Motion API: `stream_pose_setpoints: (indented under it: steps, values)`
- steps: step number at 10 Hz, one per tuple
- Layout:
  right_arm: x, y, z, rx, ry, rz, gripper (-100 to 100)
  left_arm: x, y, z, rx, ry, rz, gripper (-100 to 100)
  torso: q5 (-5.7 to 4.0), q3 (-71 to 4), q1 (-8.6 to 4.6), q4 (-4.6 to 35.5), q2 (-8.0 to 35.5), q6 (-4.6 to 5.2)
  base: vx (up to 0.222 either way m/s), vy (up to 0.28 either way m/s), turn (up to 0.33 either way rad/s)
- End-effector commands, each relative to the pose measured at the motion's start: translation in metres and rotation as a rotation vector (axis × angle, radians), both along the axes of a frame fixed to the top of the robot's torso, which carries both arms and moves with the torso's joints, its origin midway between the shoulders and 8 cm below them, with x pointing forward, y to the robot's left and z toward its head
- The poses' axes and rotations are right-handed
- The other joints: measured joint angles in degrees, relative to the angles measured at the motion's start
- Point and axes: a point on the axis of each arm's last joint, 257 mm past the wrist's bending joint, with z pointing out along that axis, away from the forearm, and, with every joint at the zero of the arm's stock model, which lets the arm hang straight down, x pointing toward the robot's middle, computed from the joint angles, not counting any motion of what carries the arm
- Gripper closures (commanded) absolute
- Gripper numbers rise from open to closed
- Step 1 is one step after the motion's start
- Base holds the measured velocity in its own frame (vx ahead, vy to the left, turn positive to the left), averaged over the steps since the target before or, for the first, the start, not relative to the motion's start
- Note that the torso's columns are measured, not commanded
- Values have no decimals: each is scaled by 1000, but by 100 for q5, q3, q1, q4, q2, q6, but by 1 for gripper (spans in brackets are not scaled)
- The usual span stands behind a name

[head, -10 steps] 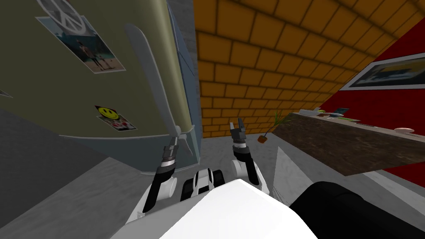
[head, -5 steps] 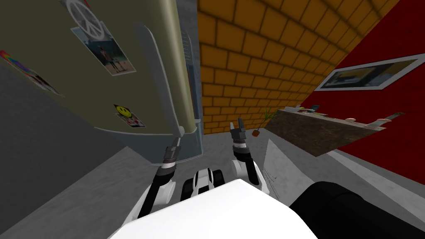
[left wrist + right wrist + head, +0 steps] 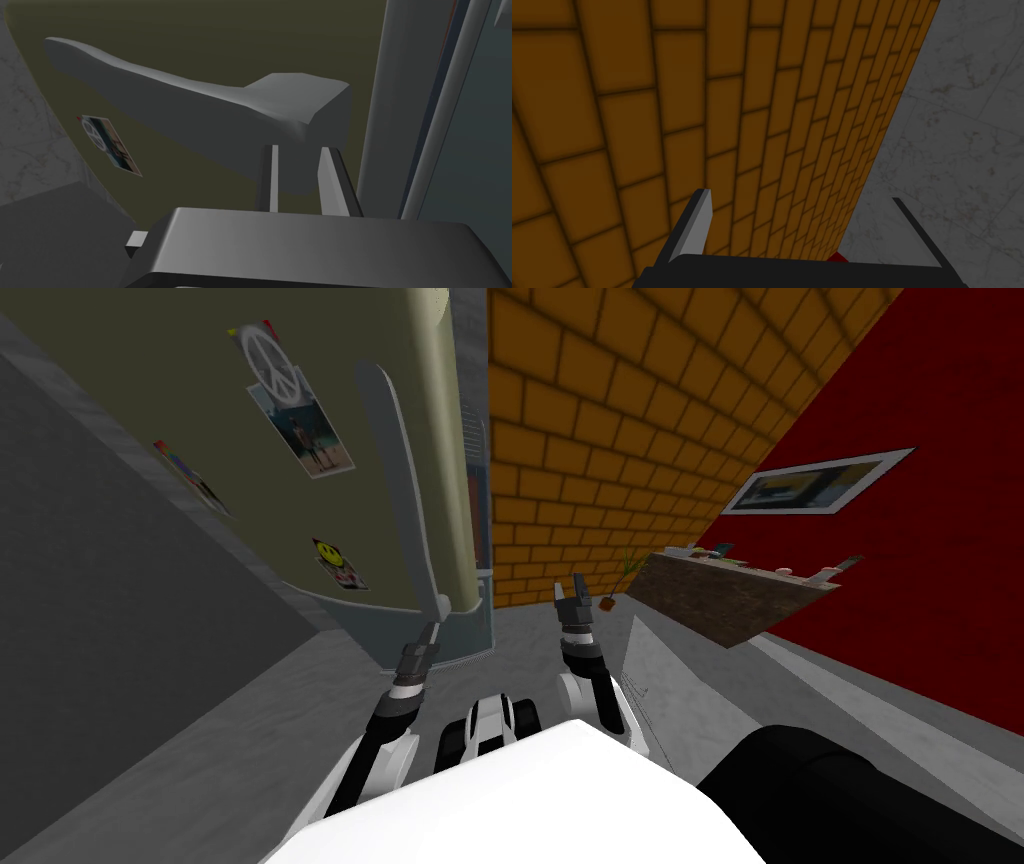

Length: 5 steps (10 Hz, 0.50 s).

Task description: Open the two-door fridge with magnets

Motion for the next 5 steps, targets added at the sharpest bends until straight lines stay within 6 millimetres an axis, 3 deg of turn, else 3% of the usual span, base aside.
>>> stream_pose_setpoints:
  steps: [1, 5]
  values:
    - [0, 0, 0, 0, 0, 0, 0, -4, -8, 8, -6, -19, -42, 100, 17, 25, 45, 5, 38, -7, -159, 217, -104]
    - [0, 0, 0, 0, 0, 0, 0, -12, -22, 15, -12, -35, -122, 100, 21, 3, 76, 25, 12, -41, -179, 229, -95]
